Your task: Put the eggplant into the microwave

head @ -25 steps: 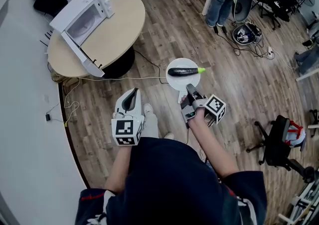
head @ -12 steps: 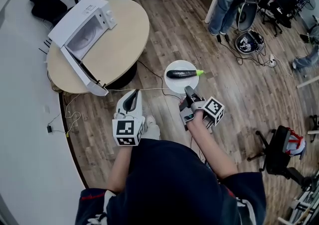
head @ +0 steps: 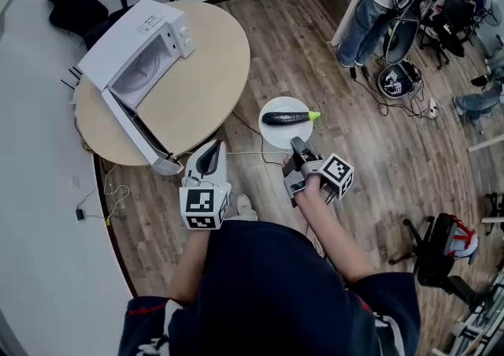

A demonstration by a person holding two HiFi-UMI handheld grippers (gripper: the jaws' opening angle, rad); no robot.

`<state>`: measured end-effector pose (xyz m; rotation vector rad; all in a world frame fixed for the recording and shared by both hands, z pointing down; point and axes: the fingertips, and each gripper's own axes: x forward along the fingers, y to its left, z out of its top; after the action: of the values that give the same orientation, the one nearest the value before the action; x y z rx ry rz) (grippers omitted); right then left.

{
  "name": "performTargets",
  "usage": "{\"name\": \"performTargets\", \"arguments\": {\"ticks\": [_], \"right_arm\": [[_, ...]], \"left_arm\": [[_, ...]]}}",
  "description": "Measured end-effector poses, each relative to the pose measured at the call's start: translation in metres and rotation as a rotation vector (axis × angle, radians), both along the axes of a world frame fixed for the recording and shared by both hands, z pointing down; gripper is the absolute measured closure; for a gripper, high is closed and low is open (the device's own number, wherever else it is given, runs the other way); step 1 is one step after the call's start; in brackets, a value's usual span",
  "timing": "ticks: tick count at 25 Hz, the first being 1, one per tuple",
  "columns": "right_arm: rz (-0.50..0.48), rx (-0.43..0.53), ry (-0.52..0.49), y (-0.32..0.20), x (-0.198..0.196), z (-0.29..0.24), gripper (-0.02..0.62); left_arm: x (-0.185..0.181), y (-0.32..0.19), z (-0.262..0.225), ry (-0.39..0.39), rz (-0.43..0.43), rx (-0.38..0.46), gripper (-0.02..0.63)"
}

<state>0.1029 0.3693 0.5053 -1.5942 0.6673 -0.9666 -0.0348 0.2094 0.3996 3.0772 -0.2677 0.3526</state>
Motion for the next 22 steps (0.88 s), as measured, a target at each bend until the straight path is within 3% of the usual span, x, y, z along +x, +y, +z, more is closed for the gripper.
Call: {"name": "performTargets", "arguments": {"ticks": [12, 22], "right_arm": [[-0.039, -0.021, -0.004, -0.092, 0.029, 0.006, 0.575], [-0.109, -0.069, -0.029, -0.150, 0.057, 0.012, 0.575]], "left_arm": [[0.027, -0.078, 0.010, 0.002, -0.016, -0.018, 0.588], [0.037, -0.133, 0.019, -0.004, -0.112, -0.045, 0.588]]}}
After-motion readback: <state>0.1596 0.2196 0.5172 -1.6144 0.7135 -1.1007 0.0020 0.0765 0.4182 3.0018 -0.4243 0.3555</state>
